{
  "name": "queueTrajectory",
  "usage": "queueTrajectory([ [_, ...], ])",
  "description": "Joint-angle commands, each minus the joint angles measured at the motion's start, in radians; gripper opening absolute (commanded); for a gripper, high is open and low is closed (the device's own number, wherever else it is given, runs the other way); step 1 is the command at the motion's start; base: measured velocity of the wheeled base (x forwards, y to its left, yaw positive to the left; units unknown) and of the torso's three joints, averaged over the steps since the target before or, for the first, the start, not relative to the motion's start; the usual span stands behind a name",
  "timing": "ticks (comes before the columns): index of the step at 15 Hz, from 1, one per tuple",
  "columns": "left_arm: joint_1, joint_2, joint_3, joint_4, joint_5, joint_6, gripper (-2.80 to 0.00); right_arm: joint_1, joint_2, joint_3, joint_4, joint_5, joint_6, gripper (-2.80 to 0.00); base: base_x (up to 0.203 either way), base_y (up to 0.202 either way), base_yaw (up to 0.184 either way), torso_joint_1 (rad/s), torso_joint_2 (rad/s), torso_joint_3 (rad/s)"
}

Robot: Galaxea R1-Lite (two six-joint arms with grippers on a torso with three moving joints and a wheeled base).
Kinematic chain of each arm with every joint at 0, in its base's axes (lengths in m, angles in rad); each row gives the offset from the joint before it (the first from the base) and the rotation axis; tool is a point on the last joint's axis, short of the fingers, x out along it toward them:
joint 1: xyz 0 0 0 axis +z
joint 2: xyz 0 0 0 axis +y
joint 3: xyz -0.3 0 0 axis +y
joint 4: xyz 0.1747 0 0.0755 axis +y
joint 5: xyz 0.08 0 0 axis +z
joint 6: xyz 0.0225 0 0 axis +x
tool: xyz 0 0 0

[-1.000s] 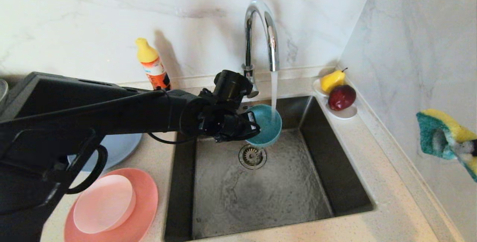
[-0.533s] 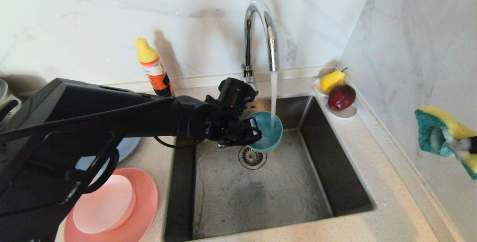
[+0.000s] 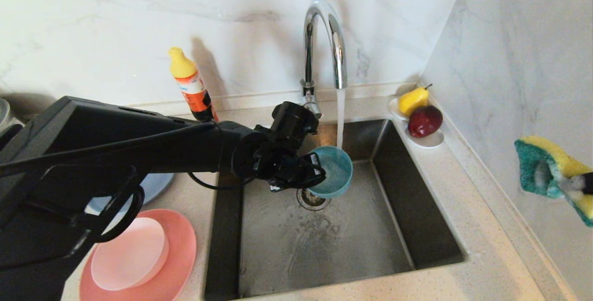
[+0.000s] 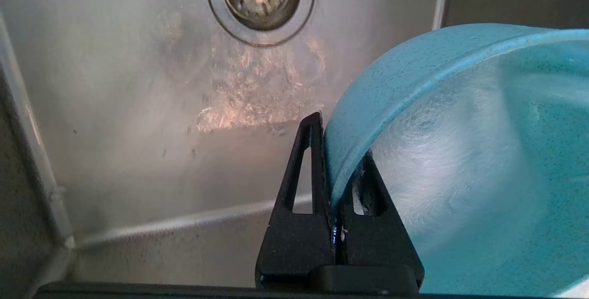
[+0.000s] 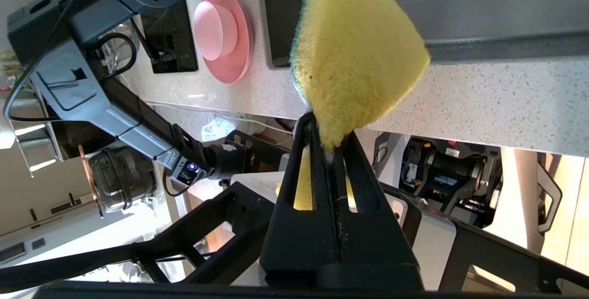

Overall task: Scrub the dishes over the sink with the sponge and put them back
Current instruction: Rinse the bowl

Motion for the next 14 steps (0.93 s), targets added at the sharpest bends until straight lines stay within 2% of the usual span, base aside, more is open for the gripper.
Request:
queueTrajectory([
  [1, -0.002, -0.02, 0.013, 0.002, 0.0, -0.008, -2.8, 0.001, 0.005, 0.004, 0.005, 0.003, 0.002, -2.8, 0.0, 0.0, 0.0, 0.0, 0.0, 0.0],
  [4, -0.006, -0.02, 0.033, 0.002, -0.015, -0.016, -2.8, -0.001, 0.008, 0.007, 0.005, 0.003, 0.004, -2.8, 0.0, 0.0, 0.0, 0.0, 0.0, 0.0],
  [8, -0.011, -0.041, 0.083, -0.013, -0.001, -0.019, -2.8, 0.001, 0.015, 0.018, 0.003, 0.007, 0.002, -2.8, 0.0, 0.0, 0.0, 0.0, 0.0, 0.0],
  [9, -0.01, -0.054, 0.094, -0.032, 0.049, -0.018, -2.8, 0.001, 0.013, 0.035, -0.007, 0.007, 0.002, -2.8, 0.0, 0.0, 0.0, 0.0, 0.0, 0.0],
  [11, 0.001, -0.078, 0.13, -0.133, 0.196, -0.015, -2.8, 0.001, 0.002, 0.089, -0.054, 0.007, 0.003, -2.8, 0.0, 0.0, 0.0, 0.0, 0.0, 0.0],
  [12, 0.015, -0.112, 0.161, -0.205, 0.225, -0.003, -2.8, 0.001, -0.002, 0.122, -0.083, 0.007, 0.004, -2.8, 0.0, 0.0, 0.0, 0.0, 0.0, 0.0],
  [14, 0.026, -0.189, 0.234, -0.314, 0.236, 0.036, -2.8, 0.003, -0.003, 0.168, -0.111, 0.01, 0.003, -2.8, 0.0, 0.0, 0.0, 0.0, 0.0, 0.0],
])
